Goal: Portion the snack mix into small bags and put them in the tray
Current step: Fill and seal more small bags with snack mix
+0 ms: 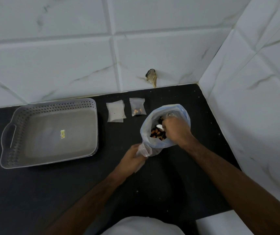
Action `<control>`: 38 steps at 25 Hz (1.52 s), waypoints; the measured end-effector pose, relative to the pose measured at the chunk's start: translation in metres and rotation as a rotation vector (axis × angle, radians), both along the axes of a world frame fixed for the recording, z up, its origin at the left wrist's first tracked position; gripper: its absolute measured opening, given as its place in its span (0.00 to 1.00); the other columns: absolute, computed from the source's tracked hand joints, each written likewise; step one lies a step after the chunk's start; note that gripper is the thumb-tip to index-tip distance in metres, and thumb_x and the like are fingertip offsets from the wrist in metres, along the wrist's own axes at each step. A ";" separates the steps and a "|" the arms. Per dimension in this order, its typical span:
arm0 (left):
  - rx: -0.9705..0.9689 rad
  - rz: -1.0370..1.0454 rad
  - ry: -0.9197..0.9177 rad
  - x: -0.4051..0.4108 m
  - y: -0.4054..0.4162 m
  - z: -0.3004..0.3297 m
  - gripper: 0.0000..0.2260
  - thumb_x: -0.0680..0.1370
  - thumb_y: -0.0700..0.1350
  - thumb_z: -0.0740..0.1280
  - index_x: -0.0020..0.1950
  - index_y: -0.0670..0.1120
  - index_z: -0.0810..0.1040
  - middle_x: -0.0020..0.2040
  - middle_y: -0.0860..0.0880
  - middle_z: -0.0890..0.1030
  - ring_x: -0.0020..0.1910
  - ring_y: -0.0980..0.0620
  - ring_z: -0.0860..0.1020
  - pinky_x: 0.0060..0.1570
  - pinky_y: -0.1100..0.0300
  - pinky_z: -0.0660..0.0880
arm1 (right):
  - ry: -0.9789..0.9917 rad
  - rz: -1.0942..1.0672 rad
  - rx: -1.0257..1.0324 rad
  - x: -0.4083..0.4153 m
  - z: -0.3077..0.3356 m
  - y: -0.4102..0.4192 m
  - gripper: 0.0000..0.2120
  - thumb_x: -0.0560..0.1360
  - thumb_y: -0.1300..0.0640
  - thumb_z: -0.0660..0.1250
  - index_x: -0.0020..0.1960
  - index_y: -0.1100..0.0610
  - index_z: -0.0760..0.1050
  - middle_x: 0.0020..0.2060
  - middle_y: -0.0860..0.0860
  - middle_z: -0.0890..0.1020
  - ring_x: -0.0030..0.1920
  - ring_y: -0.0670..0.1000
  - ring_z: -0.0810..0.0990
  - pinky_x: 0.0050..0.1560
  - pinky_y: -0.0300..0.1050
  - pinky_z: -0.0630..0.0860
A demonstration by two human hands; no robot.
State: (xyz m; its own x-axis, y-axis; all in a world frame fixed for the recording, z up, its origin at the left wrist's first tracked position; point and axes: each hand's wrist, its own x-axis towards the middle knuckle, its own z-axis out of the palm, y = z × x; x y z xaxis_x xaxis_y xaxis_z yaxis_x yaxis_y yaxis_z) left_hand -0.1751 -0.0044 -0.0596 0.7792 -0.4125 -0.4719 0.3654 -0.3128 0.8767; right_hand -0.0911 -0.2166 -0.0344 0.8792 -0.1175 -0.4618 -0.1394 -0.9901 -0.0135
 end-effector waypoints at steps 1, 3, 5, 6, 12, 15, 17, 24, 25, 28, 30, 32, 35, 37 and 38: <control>-0.006 -0.018 0.006 0.002 -0.005 0.000 0.14 0.81 0.41 0.68 0.56 0.62 0.74 0.61 0.53 0.80 0.57 0.65 0.79 0.56 0.67 0.75 | -0.085 0.042 0.019 -0.007 -0.007 -0.006 0.13 0.80 0.57 0.65 0.64 0.56 0.76 0.58 0.52 0.81 0.58 0.51 0.79 0.61 0.44 0.74; 0.020 -0.049 -0.039 0.004 -0.014 -0.002 0.15 0.82 0.41 0.67 0.58 0.62 0.72 0.65 0.52 0.78 0.61 0.61 0.78 0.59 0.65 0.73 | -0.144 0.067 0.078 -0.009 -0.008 -0.013 0.09 0.80 0.56 0.65 0.57 0.55 0.80 0.51 0.50 0.83 0.53 0.49 0.80 0.58 0.43 0.75; 0.023 -0.076 -0.048 0.006 -0.018 -0.003 0.16 0.82 0.41 0.67 0.59 0.63 0.70 0.68 0.51 0.76 0.59 0.64 0.77 0.57 0.70 0.73 | -0.115 0.083 0.119 -0.007 -0.012 -0.017 0.08 0.79 0.55 0.66 0.55 0.54 0.82 0.51 0.49 0.84 0.53 0.48 0.80 0.59 0.44 0.75; 0.036 -0.099 -0.064 0.007 -0.017 -0.006 0.16 0.82 0.41 0.67 0.60 0.62 0.70 0.69 0.51 0.74 0.58 0.66 0.76 0.54 0.74 0.73 | -0.118 0.083 0.142 -0.005 -0.014 -0.018 0.08 0.79 0.56 0.67 0.55 0.54 0.82 0.51 0.49 0.84 0.53 0.48 0.80 0.60 0.44 0.75; 0.025 -0.136 -0.074 0.007 -0.021 -0.014 0.22 0.82 0.34 0.65 0.74 0.41 0.65 0.63 0.53 0.75 0.60 0.70 0.77 0.50 0.79 0.70 | -0.086 0.002 0.215 -0.006 -0.024 -0.004 0.09 0.79 0.57 0.67 0.57 0.55 0.82 0.54 0.49 0.82 0.53 0.46 0.78 0.58 0.40 0.70; 0.035 -0.141 -0.098 0.006 -0.018 -0.018 0.26 0.81 0.36 0.67 0.77 0.41 0.63 0.69 0.50 0.74 0.63 0.63 0.76 0.54 0.78 0.70 | 0.009 -0.041 0.240 0.001 -0.022 0.003 0.09 0.78 0.57 0.66 0.54 0.57 0.82 0.52 0.52 0.83 0.51 0.50 0.80 0.59 0.46 0.76; 0.029 -0.163 -0.144 0.006 -0.016 -0.020 0.24 0.82 0.37 0.67 0.75 0.49 0.65 0.73 0.49 0.71 0.60 0.67 0.74 0.57 0.77 0.70 | 0.051 -0.091 0.318 0.002 -0.026 0.005 0.09 0.78 0.59 0.65 0.52 0.60 0.82 0.48 0.55 0.85 0.48 0.52 0.83 0.56 0.49 0.79; 0.094 -0.237 -0.227 0.011 -0.008 -0.025 0.21 0.82 0.41 0.67 0.70 0.58 0.70 0.77 0.51 0.66 0.73 0.53 0.69 0.74 0.56 0.67 | 0.174 -0.459 0.683 -0.003 -0.009 -0.011 0.08 0.78 0.67 0.64 0.52 0.61 0.82 0.41 0.55 0.85 0.40 0.51 0.84 0.46 0.44 0.82; 0.117 -0.236 -0.233 0.011 -0.007 -0.026 0.20 0.82 0.41 0.67 0.73 0.52 0.70 0.76 0.52 0.66 0.74 0.54 0.68 0.75 0.57 0.65 | 0.174 -0.460 0.690 -0.003 -0.005 -0.012 0.09 0.79 0.66 0.64 0.51 0.58 0.82 0.43 0.55 0.85 0.43 0.51 0.85 0.49 0.45 0.82; 0.143 -0.217 -0.284 0.010 0.001 -0.025 0.17 0.82 0.41 0.67 0.70 0.51 0.74 0.72 0.59 0.65 0.74 0.58 0.64 0.73 0.61 0.64 | 0.155 -0.523 0.758 -0.006 0.008 -0.018 0.09 0.80 0.66 0.64 0.48 0.56 0.81 0.44 0.56 0.85 0.41 0.49 0.83 0.42 0.40 0.82; 0.136 -0.156 -0.320 0.007 0.009 -0.019 0.14 0.81 0.42 0.68 0.64 0.57 0.76 0.66 0.63 0.66 0.70 0.61 0.66 0.67 0.67 0.67 | 0.157 -0.583 0.833 -0.010 0.019 -0.023 0.09 0.80 0.68 0.63 0.50 0.59 0.80 0.45 0.58 0.84 0.39 0.49 0.82 0.39 0.38 0.80; 0.115 -0.022 -0.291 0.004 0.017 -0.012 0.12 0.80 0.42 0.70 0.57 0.58 0.75 0.62 0.59 0.72 0.64 0.60 0.73 0.59 0.68 0.71 | 0.152 -0.631 0.918 -0.016 0.030 -0.027 0.09 0.80 0.70 0.62 0.52 0.62 0.80 0.44 0.60 0.83 0.39 0.49 0.81 0.39 0.39 0.79; -0.088 0.120 -0.163 0.001 0.027 0.002 0.09 0.79 0.40 0.71 0.54 0.53 0.79 0.52 0.50 0.83 0.52 0.54 0.82 0.53 0.58 0.77 | 0.148 -0.653 1.020 -0.024 0.045 -0.033 0.09 0.79 0.70 0.63 0.54 0.64 0.81 0.44 0.59 0.84 0.40 0.49 0.81 0.40 0.40 0.80; -0.181 0.132 -0.165 0.003 0.029 0.013 0.08 0.79 0.39 0.71 0.55 0.50 0.79 0.49 0.50 0.83 0.49 0.52 0.82 0.51 0.58 0.79 | 0.137 -0.652 1.065 -0.029 0.054 -0.036 0.10 0.78 0.70 0.63 0.54 0.64 0.82 0.44 0.58 0.84 0.40 0.49 0.81 0.42 0.41 0.80; -0.184 0.132 -0.196 0.006 0.028 0.019 0.08 0.79 0.39 0.71 0.55 0.49 0.78 0.49 0.52 0.83 0.49 0.54 0.82 0.50 0.60 0.78 | 0.126 -0.650 1.088 -0.032 0.060 -0.038 0.10 0.78 0.70 0.63 0.54 0.63 0.82 0.43 0.58 0.84 0.40 0.50 0.81 0.43 0.43 0.80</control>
